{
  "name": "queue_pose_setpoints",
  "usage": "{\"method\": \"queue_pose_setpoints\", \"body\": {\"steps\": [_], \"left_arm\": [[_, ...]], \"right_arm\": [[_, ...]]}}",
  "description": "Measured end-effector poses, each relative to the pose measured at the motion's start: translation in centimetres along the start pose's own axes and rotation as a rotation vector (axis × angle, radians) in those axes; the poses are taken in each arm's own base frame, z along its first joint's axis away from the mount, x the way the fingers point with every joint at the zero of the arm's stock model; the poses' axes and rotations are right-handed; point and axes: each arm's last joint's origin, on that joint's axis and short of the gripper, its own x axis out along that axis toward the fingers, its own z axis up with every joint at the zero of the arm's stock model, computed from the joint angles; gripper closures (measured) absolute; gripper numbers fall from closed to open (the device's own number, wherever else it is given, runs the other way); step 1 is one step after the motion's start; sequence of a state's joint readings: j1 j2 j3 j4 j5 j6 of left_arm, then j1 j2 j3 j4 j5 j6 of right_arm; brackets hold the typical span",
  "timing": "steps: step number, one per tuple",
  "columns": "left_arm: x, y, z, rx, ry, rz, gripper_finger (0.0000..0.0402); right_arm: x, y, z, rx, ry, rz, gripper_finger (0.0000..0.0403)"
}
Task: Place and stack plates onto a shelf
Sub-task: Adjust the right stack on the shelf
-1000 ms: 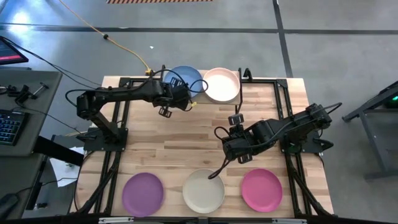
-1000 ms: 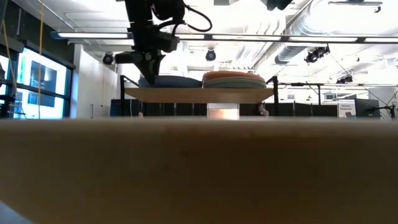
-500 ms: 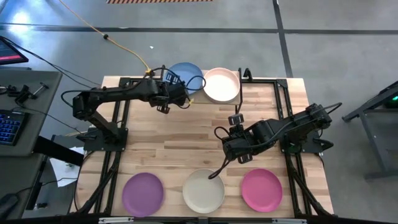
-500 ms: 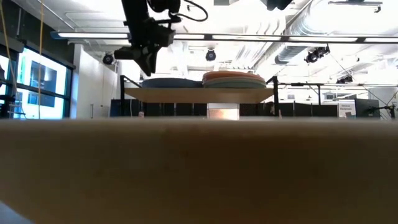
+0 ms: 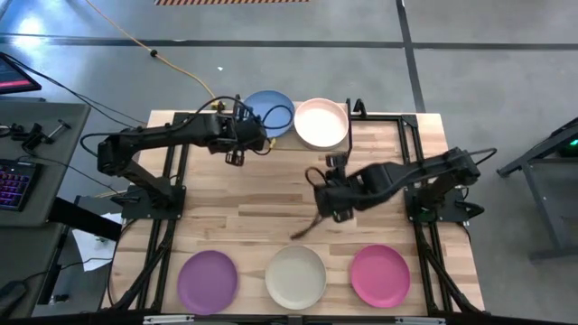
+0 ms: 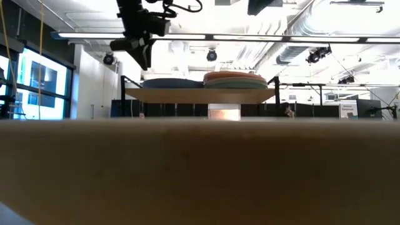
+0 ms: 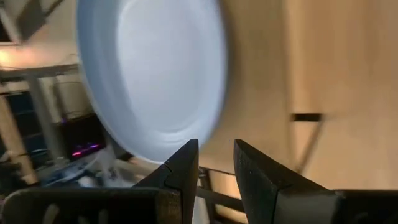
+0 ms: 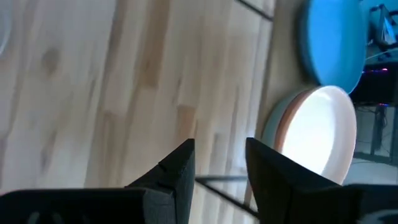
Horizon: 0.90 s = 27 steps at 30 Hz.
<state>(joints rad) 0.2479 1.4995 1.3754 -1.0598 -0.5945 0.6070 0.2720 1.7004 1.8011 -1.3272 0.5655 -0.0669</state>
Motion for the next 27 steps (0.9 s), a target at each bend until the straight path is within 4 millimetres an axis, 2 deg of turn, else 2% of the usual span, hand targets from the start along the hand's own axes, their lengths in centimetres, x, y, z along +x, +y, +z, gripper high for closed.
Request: {"method": "queue_pose_setpoints", "body": {"steps": [4, 14, 20, 27], "left_arm": [[-1.2, -0.9, -0.2, -0.054, -0.040, -0.084, 0.0309], [-5.7, -3.2, -1.2, -0.174, -0.171, -0.205, 0.0309], [-8.0, -4.3, -1.9, -0.241, -0.231, -0.235, 0.0309], [-9.6, -5.8, -2.5, -0.300, -0.247, -0.273, 0.0309]], "right_arm": [[1.9, -3.2, 0.3, 0.114, -0.023, 0.003, 0.0279], [5.7, -11.0, -1.3, 0.324, -0.035, -0.051, 0.0279], [7.0, -13.4, -2.4, 0.402, -0.058, 0.042, 0.0279], [8.5, -15.8, -3.1, 0.485, -0.088, 0.000, 0.0279]]}}
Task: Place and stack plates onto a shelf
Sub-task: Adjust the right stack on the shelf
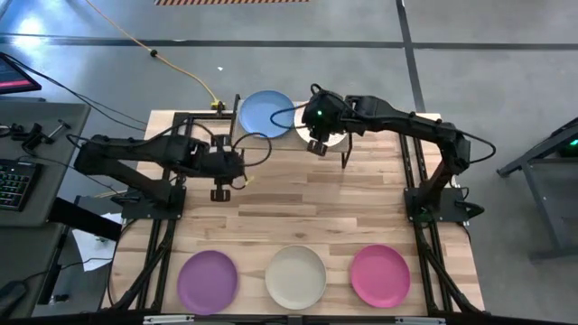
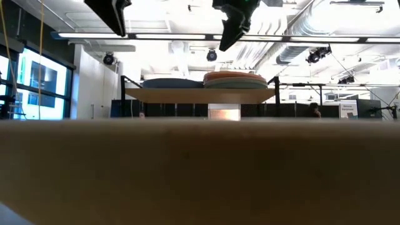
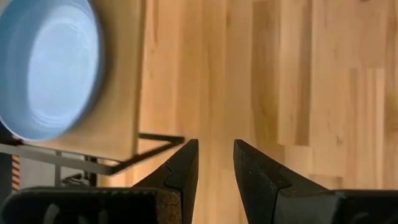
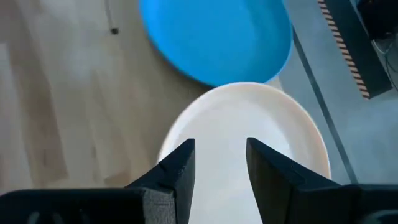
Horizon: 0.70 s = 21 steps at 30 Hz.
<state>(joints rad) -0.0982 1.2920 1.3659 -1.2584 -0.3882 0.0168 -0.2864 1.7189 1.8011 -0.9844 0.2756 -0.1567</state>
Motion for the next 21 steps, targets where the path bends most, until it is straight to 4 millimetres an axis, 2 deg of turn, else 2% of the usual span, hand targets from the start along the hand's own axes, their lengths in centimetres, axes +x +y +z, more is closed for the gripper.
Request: {"method": "queue_pose_setpoints", "body": {"steps": [6, 10, 16, 21], "left_arm": [[0.4, -1.5, -1.0, 0.017, 0.035, -0.011, 0.0309], [0.9, -1.9, -1.6, 0.018, 0.063, -0.006, 0.0309], [1.0, -2.0, -1.7, 0.006, 0.070, -0.003, 0.0309], [1.0, -1.9, -1.7, 0.005, 0.070, -0.003, 0.0309]], "right_arm": [[2.4, -0.9, -0.1, 0.059, 0.045, -0.009, 0.0279], [4.2, -0.1, -0.2, 0.029, 0.080, 0.059, 0.0279], [6.3, 1.0, -0.3, 0.006, 0.141, 0.049, 0.0279], [6.9, 1.5, -0.4, -0.014, 0.162, 0.034, 0.0279]]}}
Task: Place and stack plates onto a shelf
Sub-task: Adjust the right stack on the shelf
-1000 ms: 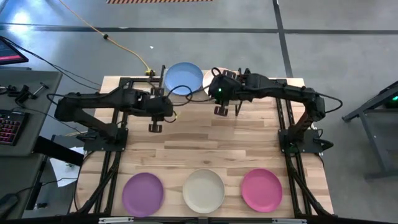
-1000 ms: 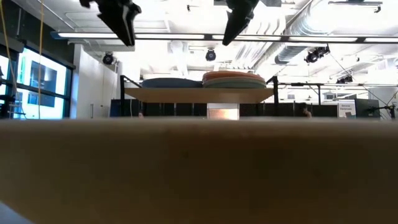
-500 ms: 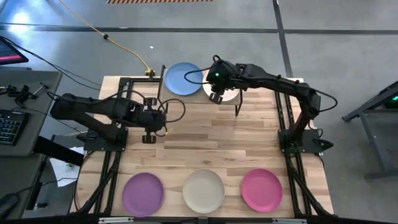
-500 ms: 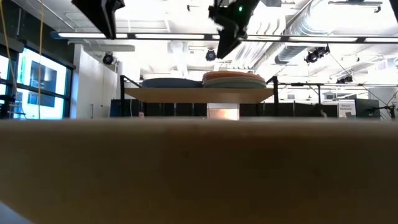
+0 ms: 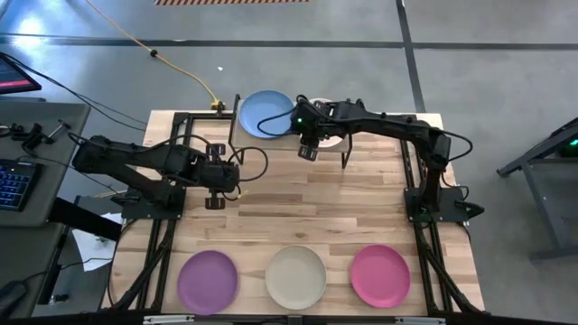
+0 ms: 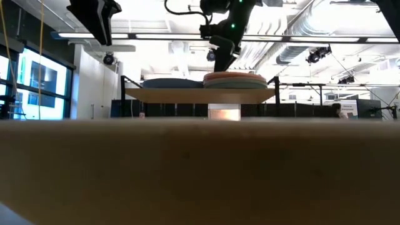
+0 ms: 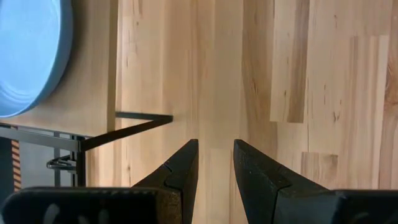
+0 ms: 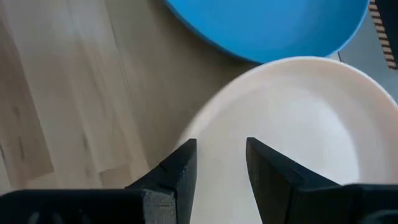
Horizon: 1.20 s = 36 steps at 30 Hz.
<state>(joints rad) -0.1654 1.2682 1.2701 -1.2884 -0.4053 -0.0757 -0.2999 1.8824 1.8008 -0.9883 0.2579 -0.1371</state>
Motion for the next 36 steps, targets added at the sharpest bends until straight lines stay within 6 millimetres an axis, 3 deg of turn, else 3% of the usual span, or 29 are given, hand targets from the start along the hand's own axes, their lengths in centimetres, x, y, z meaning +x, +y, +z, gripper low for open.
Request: {"method": "queue_pose_setpoints", "body": {"steps": [5, 12, 19, 36], "left_arm": [[0.0, 0.0, 0.0, 0.000, 0.000, 0.000, 0.0309], [0.0, 0.0, 0.0, -0.001, -0.002, 0.003, 0.0309], [0.0, 0.0, 0.0, -0.002, -0.003, 0.002, 0.0309], [0.0, 0.0, 0.0, -0.003, -0.003, 0.001, 0.0309]], "right_arm": [[-1.2, -0.3, 0.0, 0.005, -0.021, -0.088, 0.0279], [-3.1, -0.3, 0.1, 0.050, -0.103, 0.009, 0.0279], [-1.6, 0.3, 0.1, 0.048, -0.047, 0.043, 0.0279], [-0.7, 0.2, -0.2, 0.071, 0.011, 0.011, 0.0279]]}}
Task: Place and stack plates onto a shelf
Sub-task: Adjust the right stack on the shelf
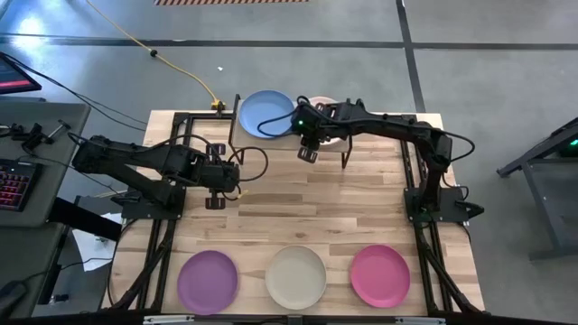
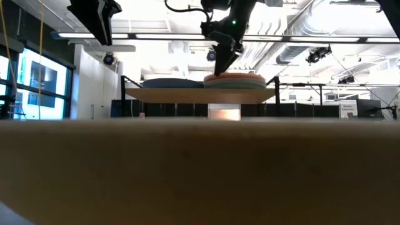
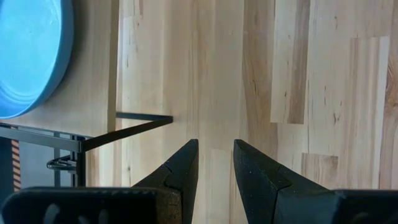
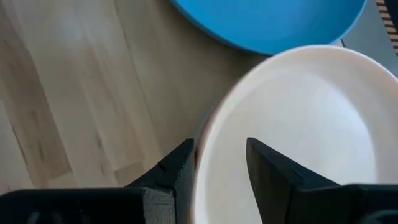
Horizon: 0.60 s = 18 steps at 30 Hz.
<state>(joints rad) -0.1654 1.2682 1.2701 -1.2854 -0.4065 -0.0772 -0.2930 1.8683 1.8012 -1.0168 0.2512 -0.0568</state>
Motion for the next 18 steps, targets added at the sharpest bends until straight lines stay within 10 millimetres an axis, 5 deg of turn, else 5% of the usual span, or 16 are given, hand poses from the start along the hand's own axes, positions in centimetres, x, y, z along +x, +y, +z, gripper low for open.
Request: {"method": "queue_pose_setpoints", "body": {"steps": [18], "left_arm": [[0.00, 0.00, 0.00, 0.000, 0.000, 0.000, 0.0309]], "right_arm": [[0.20, -0.95, -0.63, 0.043, 0.062, -0.020, 0.0279]]}}
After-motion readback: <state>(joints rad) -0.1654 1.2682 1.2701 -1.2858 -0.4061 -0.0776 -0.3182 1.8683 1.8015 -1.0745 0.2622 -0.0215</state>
